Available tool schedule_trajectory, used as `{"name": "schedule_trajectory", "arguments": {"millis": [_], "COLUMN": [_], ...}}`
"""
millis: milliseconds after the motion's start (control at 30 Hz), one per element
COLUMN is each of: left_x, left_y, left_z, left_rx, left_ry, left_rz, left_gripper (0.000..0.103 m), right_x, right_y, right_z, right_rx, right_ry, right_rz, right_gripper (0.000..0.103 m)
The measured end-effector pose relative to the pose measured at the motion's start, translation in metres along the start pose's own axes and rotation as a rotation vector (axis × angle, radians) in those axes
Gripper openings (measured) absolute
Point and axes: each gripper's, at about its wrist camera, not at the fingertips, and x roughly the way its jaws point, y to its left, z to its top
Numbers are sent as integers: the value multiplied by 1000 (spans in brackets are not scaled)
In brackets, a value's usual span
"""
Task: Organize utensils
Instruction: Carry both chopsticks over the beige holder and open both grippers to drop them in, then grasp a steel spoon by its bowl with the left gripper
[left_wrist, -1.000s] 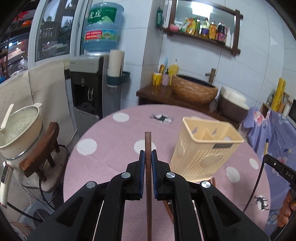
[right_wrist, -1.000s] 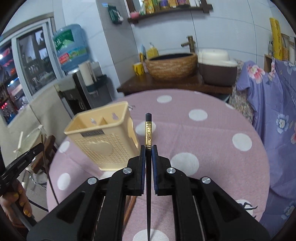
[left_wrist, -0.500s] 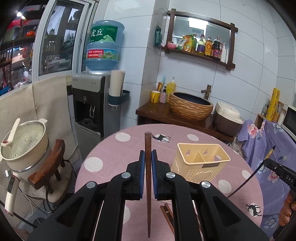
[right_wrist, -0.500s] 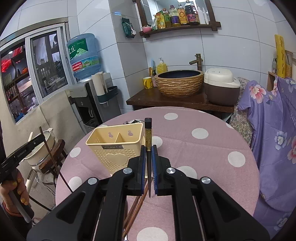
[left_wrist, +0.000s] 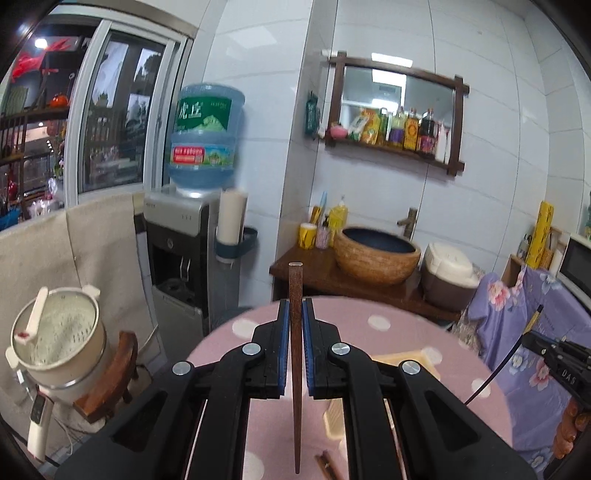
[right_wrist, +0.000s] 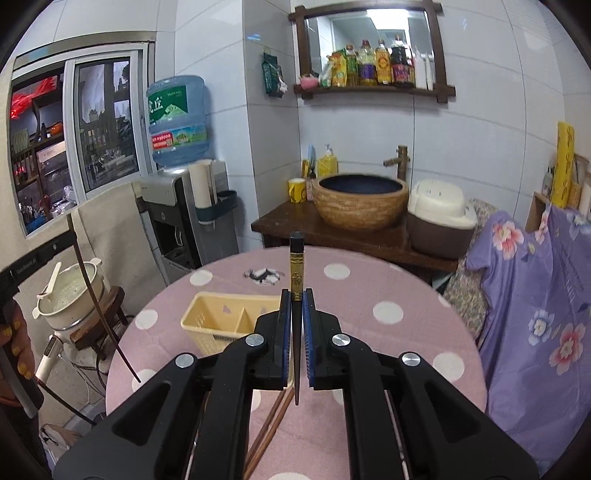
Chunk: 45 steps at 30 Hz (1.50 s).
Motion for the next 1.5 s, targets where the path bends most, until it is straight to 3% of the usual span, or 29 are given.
{"name": "schedule_trajectory", "arguments": {"millis": [167, 333, 567, 767, 967, 1167, 1300, 1367, 1400, 1433, 1467, 1500], "left_x": [3, 26, 85, 106, 120, 133, 131, 129, 126, 121, 114, 107], "left_y": [-22, -51, -73, -67, -64, -62, -61, -62, -62, -61, -59, -57], "left_z": [50, 62, 14, -26, -50, -62, -64, -65, -66, -67, -68, -69], "left_rx": [-50, -67, -57, -53, -42, -44, -40, -28, -25, -26, -29, -32], "left_ry": [-69, -127, -44, 24, 85, 136, 130, 144, 143, 136, 125, 111], "left_rz": [-60, -62, -47, -23, -16, -14, -20, -37, -45, -56, -65, -72], "left_gripper": [8, 8, 8, 8, 8, 8, 9, 18, 34, 43, 57, 62], "right_x": [-14, 2, 69, 101, 117, 118, 119, 116, 113, 110, 106, 103], "right_y": [9, 24, 30, 24, 21, 18, 18, 20, 20, 19, 18, 17], "right_z": [61, 85, 40, 1, -18, -21, -24, -28, -30, -31, -32, -34], "right_rx": [36, 49, 56, 75, 94, 103, 79, 66, 71, 80, 87, 87], "right_ry": [-84, -111, 5, 74, 117, 100, 97, 92, 85, 75, 67, 65], "right_rz": [35, 48, 15, 23, 34, 22, 15, 14, 18, 22, 24, 25], "right_gripper": [7, 7, 7, 7, 7, 7, 9, 26, 32, 43, 44, 44]}}
